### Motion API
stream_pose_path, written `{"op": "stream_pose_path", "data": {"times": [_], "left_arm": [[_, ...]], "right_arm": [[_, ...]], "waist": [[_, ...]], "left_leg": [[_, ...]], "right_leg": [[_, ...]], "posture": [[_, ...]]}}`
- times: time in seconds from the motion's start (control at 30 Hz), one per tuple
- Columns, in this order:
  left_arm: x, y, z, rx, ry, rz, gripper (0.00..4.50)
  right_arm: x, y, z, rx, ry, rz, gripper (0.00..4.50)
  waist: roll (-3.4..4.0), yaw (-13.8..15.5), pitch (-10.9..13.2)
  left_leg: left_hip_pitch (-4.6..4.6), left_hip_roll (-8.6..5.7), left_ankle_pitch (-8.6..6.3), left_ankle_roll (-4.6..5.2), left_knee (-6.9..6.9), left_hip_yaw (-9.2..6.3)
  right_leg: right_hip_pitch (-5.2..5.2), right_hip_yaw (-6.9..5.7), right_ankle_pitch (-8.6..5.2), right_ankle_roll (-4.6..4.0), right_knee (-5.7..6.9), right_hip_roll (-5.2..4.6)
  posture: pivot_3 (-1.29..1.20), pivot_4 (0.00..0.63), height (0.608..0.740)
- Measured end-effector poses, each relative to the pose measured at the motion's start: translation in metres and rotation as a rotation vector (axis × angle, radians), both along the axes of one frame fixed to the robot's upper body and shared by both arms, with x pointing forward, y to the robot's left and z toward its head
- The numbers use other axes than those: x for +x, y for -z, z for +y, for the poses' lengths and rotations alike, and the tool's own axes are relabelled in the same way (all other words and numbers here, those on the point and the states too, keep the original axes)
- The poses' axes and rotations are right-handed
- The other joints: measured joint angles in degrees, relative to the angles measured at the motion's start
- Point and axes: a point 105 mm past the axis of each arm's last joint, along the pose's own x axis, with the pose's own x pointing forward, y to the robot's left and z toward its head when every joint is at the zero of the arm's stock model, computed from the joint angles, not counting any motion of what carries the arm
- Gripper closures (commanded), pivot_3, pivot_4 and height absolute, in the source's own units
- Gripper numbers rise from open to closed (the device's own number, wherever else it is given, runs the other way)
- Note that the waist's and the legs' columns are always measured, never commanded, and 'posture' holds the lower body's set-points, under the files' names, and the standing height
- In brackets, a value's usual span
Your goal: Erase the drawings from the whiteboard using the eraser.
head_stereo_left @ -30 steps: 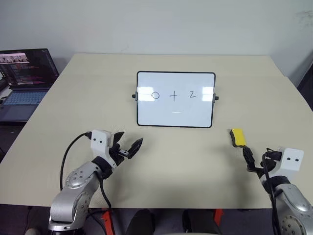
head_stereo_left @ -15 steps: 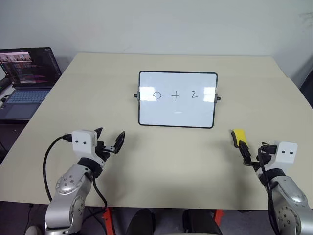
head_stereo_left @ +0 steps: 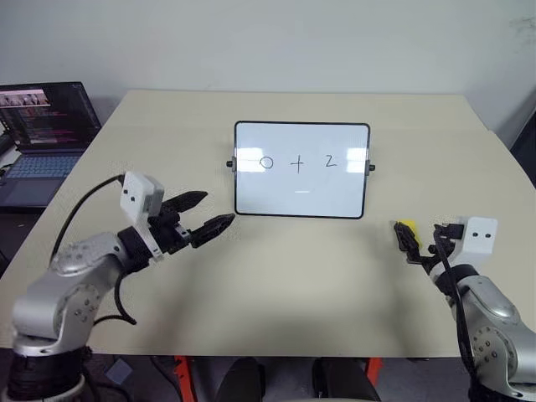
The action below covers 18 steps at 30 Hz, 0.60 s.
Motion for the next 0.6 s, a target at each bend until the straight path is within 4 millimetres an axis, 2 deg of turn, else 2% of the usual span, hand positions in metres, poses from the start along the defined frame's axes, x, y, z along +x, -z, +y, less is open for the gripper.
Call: {"op": "stream_pose_path", "data": {"times": [0.13, 0.27, 0.4, 0.6], "left_arm": [[-0.009, -0.015, -0.005, 0.036, 0.158, 0.040, 0.00], [-0.012, -0.006, -0.009, 0.034, 0.252, 0.102, 0.00], [-0.012, 0.001, -0.008, 0.051, 0.276, 0.128, 0.00], [-0.002, -0.008, -0.002, 0.085, 0.264, 0.038, 0.00]], "right_arm": [[0.005, -0.002, 0.007, -0.004, -0.023, 0.008, 0.04], [0.010, -0.003, 0.016, 0.003, -0.032, 0.027, 0.04], [0.011, -0.002, 0.018, -0.001, -0.029, 0.050, 0.04], [0.010, 0.002, 0.016, -0.011, -0.020, 0.072, 0.04]], "waist": [[0.05, -0.61, 0.05], [0.07, -0.82, 0.09], [0.07, -0.79, 0.13], [0.07, -0.74, 0.13]], "left_leg": [[-0.01, -0.01, 0.00, 0.00, -0.03, 0.03], [-0.01, 0.03, 0.00, 0.00, -0.05, 0.02], [-0.05, 0.03, 0.00, 0.00, -0.05, 0.01], [-0.06, 0.03, 0.00, 0.01, -0.05, 0.01]], "right_leg": [[-0.02, 0.05, -0.01, 0.01, -0.04, 0.01], [-0.05, 0.06, -0.01, 0.00, -0.02, 0.01], [-0.07, 0.04, -0.01, 0.00, -0.03, 0.01], [-0.08, 0.04, -0.01, 0.00, -0.03, -0.01]], "posture": [[0.00, 0.150, 0.740], [0.00, 0.150, 0.740], [0.00, 0.150, 0.740], [0.00, 0.150, 0.740]]}}
